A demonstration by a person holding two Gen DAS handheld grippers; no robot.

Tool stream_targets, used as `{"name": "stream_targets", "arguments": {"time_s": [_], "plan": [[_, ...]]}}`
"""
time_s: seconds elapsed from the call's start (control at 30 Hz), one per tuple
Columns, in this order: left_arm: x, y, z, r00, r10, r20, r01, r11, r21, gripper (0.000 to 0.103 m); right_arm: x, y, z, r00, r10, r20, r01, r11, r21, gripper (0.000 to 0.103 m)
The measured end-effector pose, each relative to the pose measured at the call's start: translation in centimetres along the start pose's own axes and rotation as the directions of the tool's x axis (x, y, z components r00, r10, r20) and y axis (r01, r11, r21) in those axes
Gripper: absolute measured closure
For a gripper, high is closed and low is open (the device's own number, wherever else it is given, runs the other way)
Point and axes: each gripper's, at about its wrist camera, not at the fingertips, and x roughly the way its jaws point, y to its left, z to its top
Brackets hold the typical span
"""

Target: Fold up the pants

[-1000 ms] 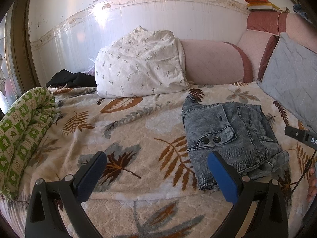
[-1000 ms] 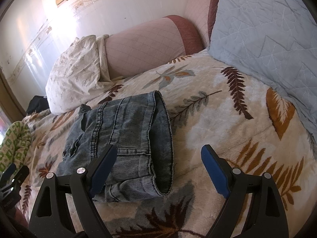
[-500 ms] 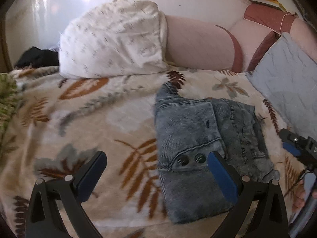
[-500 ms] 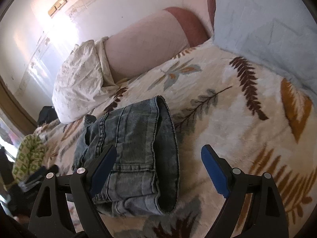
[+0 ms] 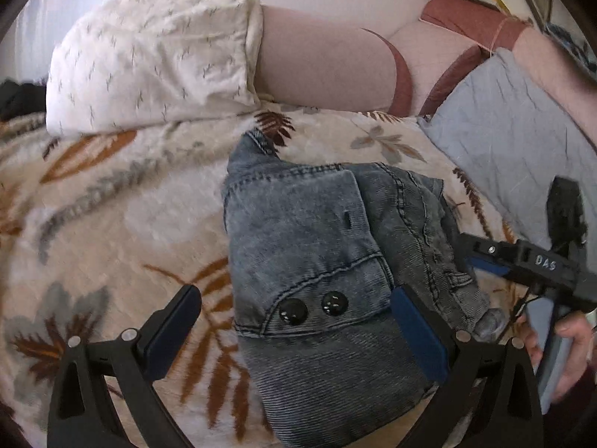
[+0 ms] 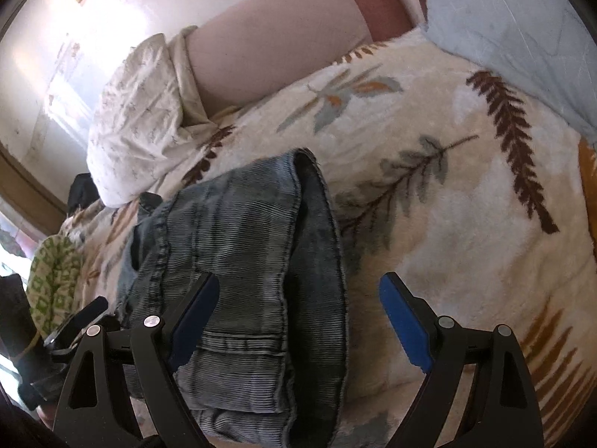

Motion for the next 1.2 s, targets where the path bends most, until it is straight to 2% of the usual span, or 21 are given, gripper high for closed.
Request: {"name": "stream_targets", "arguments": {"time_s": [0.2,0.47,0.6,0.8,0.93,1.07,1.2], "plan": [[0.6,0.1,-0.2,0.997,-0.080,-0.016,0.079,0.996,-0.044,0.000,1.0,-1.3,-0.1,0.997,0.058,-0.041,-0.055,0.995,0.087,0.015],[1.3,-0.2,0.0,0.985,-0.174,-0.011,0.172,0.980,-0.096,0.001,1.5,-1.4,-0.2,0.988,0.151,-0.044,-0.142,0.977,0.162,0.012],[1.4,-0.3,-0.1,0.985,-0.172,-0.014,0.170,0.982,-0.088,0.001,2.1,-0.9,-0.4,0.971,0.226,-0.075,-0.209,0.960,0.188,0.012],[2.0,-1.5,-0.6,0.995,-0.094,-0.035,0.094,0.996,-0.011,0.003,2.5,-0.5,-0.7,0.959,0.271,-0.084,-0.248,0.946,0.210,0.011],[2.1,-1.2,-0.6,0.995,-0.089,-0.033,0.088,0.996,-0.029,0.006,2.9,0.4,-0.8,0.963,0.249,-0.107,-0.230,0.960,0.161,0.012],[2.0,-1.0,-0.7,0.996,-0.089,-0.023,0.088,0.995,-0.046,0.016,3.2,0.9,-0.9,0.966,0.228,-0.121,-0.212,0.968,0.135,0.021],[1.8,-1.1,-0.7,0.995,-0.095,-0.005,0.094,0.994,-0.046,0.027,3.3,0.8,-0.9,0.966,0.225,-0.126,-0.209,0.969,0.130,0.043]]}}
